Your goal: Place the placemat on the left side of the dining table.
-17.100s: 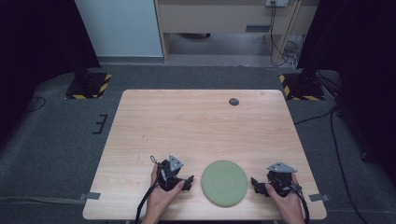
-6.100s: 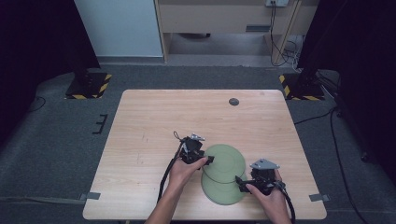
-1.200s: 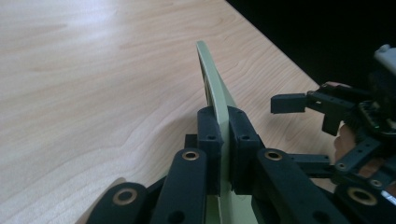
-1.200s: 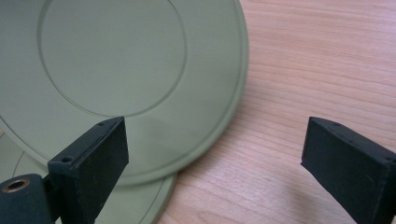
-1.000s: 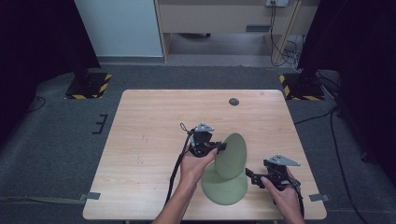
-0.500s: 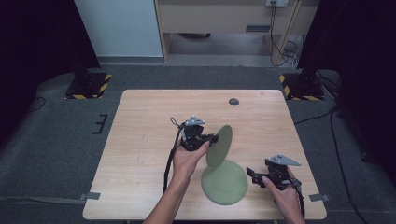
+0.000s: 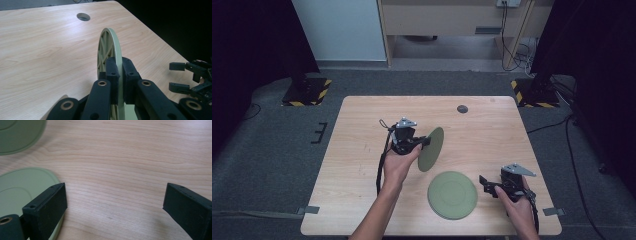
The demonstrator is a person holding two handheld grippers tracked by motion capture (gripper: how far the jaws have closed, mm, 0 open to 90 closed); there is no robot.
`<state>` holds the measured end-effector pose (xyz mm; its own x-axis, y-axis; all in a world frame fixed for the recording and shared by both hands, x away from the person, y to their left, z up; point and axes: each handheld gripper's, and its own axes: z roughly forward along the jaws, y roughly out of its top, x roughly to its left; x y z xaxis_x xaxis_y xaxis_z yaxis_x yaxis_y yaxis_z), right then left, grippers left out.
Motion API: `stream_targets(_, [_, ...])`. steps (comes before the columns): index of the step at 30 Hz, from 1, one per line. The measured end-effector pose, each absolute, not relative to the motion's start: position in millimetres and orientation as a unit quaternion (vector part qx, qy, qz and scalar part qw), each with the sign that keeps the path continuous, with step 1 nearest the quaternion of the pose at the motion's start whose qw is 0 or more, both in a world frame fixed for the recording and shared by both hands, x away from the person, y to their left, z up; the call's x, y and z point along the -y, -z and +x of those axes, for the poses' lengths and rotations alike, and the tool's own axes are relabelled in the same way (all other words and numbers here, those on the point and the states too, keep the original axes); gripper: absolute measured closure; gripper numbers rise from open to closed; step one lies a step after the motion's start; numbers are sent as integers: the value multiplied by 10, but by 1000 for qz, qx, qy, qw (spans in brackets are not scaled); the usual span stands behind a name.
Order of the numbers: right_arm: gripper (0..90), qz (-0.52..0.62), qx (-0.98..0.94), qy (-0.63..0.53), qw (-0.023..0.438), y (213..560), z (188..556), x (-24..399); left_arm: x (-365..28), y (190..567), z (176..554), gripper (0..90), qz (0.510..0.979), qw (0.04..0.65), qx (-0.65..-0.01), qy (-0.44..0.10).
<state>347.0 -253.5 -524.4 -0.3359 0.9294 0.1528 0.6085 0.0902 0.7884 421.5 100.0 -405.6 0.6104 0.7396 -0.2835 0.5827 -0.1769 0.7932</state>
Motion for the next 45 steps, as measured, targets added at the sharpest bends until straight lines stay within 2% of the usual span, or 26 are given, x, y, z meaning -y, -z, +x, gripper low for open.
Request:
stream_targets(23, [56,565,-703,-373,216,5339,3606,2568,-1329,3942,4458,854,757,465,-449,-97])
stream_targets(45, [56,583,-695,-363,215,5369,3664,2623,-1684,3914,4422,854,745,461,-465,-123])
